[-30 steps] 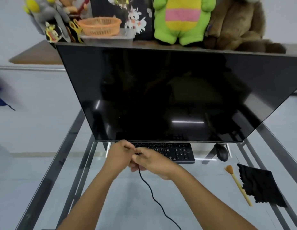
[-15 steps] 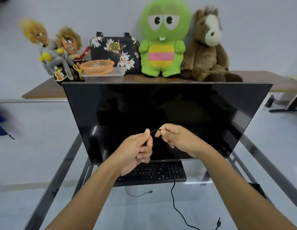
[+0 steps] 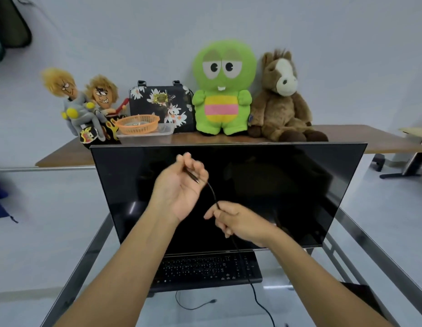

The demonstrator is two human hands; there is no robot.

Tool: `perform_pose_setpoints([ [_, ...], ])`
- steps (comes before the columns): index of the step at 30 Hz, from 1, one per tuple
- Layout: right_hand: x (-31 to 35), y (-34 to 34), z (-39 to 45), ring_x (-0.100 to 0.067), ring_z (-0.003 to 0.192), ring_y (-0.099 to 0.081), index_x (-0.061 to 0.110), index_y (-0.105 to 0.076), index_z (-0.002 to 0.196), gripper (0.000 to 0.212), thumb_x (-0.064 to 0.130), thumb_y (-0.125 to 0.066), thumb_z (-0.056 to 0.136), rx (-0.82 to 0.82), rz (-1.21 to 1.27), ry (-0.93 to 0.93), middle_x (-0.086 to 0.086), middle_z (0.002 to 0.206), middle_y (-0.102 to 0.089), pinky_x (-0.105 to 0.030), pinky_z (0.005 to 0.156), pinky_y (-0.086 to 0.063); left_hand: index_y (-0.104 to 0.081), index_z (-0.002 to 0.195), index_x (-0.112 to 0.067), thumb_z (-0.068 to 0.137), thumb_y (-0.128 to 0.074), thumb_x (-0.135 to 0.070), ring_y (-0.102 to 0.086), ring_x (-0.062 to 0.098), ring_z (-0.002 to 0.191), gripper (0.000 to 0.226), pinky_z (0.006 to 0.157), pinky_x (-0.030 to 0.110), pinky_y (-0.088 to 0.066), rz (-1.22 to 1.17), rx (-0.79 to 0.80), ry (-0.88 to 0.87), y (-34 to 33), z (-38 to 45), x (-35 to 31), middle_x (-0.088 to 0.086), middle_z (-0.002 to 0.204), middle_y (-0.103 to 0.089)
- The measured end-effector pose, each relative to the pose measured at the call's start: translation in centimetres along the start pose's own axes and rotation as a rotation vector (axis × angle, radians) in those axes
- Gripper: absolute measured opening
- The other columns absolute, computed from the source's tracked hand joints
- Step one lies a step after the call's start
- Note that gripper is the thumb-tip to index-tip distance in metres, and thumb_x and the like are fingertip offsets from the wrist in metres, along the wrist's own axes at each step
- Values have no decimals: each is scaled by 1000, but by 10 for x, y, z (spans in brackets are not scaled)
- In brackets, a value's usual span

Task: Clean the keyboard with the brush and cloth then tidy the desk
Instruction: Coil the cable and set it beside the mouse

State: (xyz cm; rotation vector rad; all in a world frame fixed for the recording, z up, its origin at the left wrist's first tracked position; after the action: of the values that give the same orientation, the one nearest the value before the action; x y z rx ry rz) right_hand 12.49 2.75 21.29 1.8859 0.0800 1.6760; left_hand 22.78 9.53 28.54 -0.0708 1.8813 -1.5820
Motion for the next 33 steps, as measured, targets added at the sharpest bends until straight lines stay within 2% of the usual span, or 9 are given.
perform_pose_setpoints([
  [3, -11, -7, -7, -4, 62, -47, 21, -61, 108, 25, 25, -37, 101, 88, -171, -83, 9, 71, -49, -23, 66, -47, -60, 94, -7, 104, -40, -21, -72, 17, 80, 26, 81, 28, -54, 211, -67, -307, 2, 9, -43, 3, 76, -71],
  [6, 4, -2, -14, 0, 55, -44, 22, -64, 107, 27, 30, -38, 102, 88, -317, -22, 17, 66, -55, -13, 58, -39, -66, 98, -12, 100, -45, -17, -72, 12, 87, 22, 85, 29, -54, 1071, -174, -557, 14, 14, -71, 1, 84, -75],
  [8, 26, 7, -12, -3, 59, -53, 23, -66, 105, 26, 31, -41, 101, 38, -352, 84, 21, 71, -63, -17, 58, -43, -69, 93, -13, 96, -46, -8, -70, 7, 76, 24, 82, 27, -54, 1584, -99, -565, 21, 16, -63, -3, 76, -74],
  [10, 47, 18, -6, -17, 77, -62, 25, -67, 102, 23, 32, -44, 100, -11, -382, 188, 4, 87, -69, -33, 73, -50, -69, 90, -5, 93, -45, 0, -70, 12, 68, 24, 73, 23, -54, 1791, 50, -428, 29, 12, -37, 1, 71, -73],
  [15, 83, 37, 11, -8, 93, -62, 19, -67, 105, 23, 20, -44, 101, -20, -415, 324, 3, 96, -68, -30, 88, -49, -65, 101, 0, 101, -48, -23, -71, 27, 72, 29, 70, 32, -55, 1226, 146, -48, 33, -13, 5, 16, 80, -72],
  [20, 95, 46, 19, -6, 99, -61, 18, -66, 103, 24, 22, -42, 102, -42, -395, 369, 8, 101, -68, -24, 90, -46, -64, 94, 3, 100, -44, -30, -39, 14, 37, 39, 44, 26, -34, 714, 84, 90, 29, -23, 13, 7, 50, -50],
  [24, 85, 49, 29, 3, 75, -54, 16, -63, 93, 22, 19, -43, 101, -107, -400, 326, 13, 81, -61, -16, 73, -42, -61, 78, -7, 99, -39, -37, -22, 7, 35, 43, 42, 22, -23, 443, 193, 193, 14, -30, 15, -5, 43, -28],
  [30, 55, 24, 36, -10, 81, -55, 9, -61, 98, 15, 14, -47, 98, -51, -337, 243, -1, 91, -63, -40, 83, -49, -52, 77, -14, 100, -41, -31, -41, 7, 46, 31, 49, 21, -43, 176, 186, -4, -24, -21, -1, -5, 56, -43],
  [33, 39, 11, 31, -21, 75, -57, 18, -58, 99, 19, 24, -41, 101, 35, -437, 147, -1, 88, -62, -46, 77, -50, -55, 86, -10, 102, -42, -24, -64, 13, 61, 26, 61, 25, -55, 334, 86, -258, -20, -6, -33, 2, 67, -65],
])
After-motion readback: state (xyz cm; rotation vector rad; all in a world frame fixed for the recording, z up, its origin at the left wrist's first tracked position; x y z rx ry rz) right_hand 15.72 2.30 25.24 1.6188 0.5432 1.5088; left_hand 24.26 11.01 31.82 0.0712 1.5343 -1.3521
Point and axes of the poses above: each hand's wrist, its own z-axis towards the middle knuckle, its own y-axis out of the back of the hand, x = y × z, the point moved 6 cm from there along z, towards the middle knuckle
